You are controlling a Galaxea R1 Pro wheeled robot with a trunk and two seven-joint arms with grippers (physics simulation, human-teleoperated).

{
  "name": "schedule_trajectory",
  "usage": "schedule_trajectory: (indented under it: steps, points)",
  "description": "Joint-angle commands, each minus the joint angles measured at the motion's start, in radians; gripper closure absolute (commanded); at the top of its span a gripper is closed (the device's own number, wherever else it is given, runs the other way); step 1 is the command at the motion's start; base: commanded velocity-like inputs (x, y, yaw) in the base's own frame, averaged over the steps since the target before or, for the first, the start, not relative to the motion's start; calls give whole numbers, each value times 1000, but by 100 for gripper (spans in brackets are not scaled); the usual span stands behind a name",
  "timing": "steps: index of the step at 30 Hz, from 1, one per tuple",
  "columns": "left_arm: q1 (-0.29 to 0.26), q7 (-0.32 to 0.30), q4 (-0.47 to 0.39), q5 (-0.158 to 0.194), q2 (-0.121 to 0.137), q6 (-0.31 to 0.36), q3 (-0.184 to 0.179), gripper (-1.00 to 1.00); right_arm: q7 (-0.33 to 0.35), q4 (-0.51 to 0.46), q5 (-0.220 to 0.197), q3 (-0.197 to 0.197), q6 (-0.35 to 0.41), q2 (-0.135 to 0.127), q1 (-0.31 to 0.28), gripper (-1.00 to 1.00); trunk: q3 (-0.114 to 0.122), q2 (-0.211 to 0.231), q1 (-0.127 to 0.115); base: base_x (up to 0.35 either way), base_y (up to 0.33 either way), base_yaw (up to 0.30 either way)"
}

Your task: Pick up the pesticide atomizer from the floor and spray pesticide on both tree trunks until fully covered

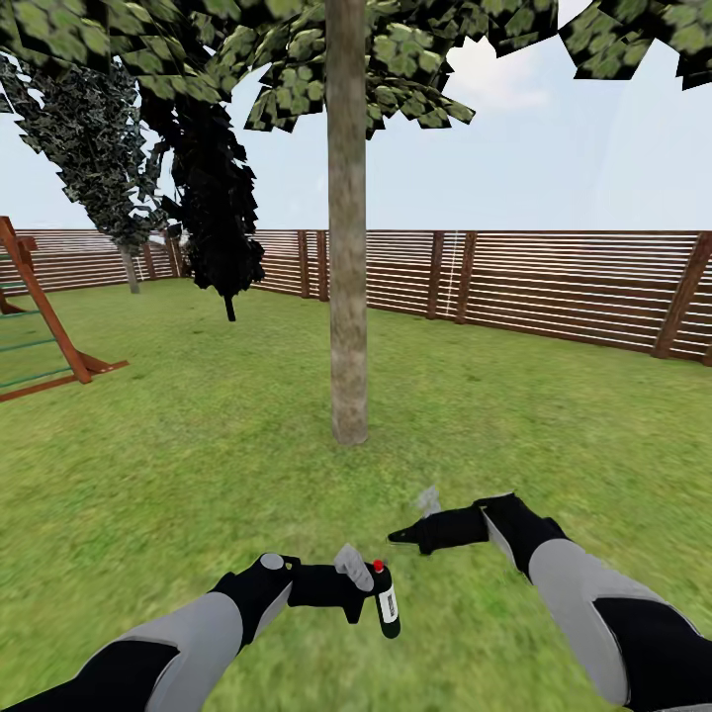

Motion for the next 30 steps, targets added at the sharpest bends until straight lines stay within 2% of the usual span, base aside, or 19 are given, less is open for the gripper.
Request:
schedule_trajectory:
  steps: [1,5,9,13,15,18,23,25,28,30]
  points:
    - [-1,0,-1,0,0,-5,-2,100,-17,-9,2,-3,12,-7,-3,100,-1,-1,0,0,0,0]
    - [-1,0,-1,0,0,-5,-2,100,-130,-21,0,-4,14,-18,-11,100,-1,-1,0,0,0,0]
    - [-1,0,-1,0,0,-5,-2,100,-159,-22,-1,-3,13,-17,-12,100,-1,-1,0,0,0,0]
    - [-1,0,-1,0,0,-5,-2,100,-156,-17,1,2,13,2,-11,100,-1,-1,0,0,0,0]
    - [-1,0,-1,0,0,-5,-2,100,-113,-13,4,3,12,17,-11,100,-1,-1,0,0,0,0]
    - [-1,0,-1,0,0,-5,-2,100,-82,-11,5,4,12,23,-11,100,-1,-1,0,0,0,0]
    - [-1,0,-1,0,0,-5,-2,100,-82,-9,8,3,12,24,-10,100,-1,-1,0,0,0,0]
    - [-1,0,-1,0,0,-5,-2,100,-84,3,29,2,12,24,-10,100,-1,-1,0,0,0,0]
    - [-1,0,-1,0,0,-5,-2,100,-86,46,92,2,9,24,-9,100,-1,-1,0,0,0,0]
    - [-1,0,-1,0,0,-5,-2,100,-87,57,113,1,7,24,-9,100,-1,-1,0,0,0,0]
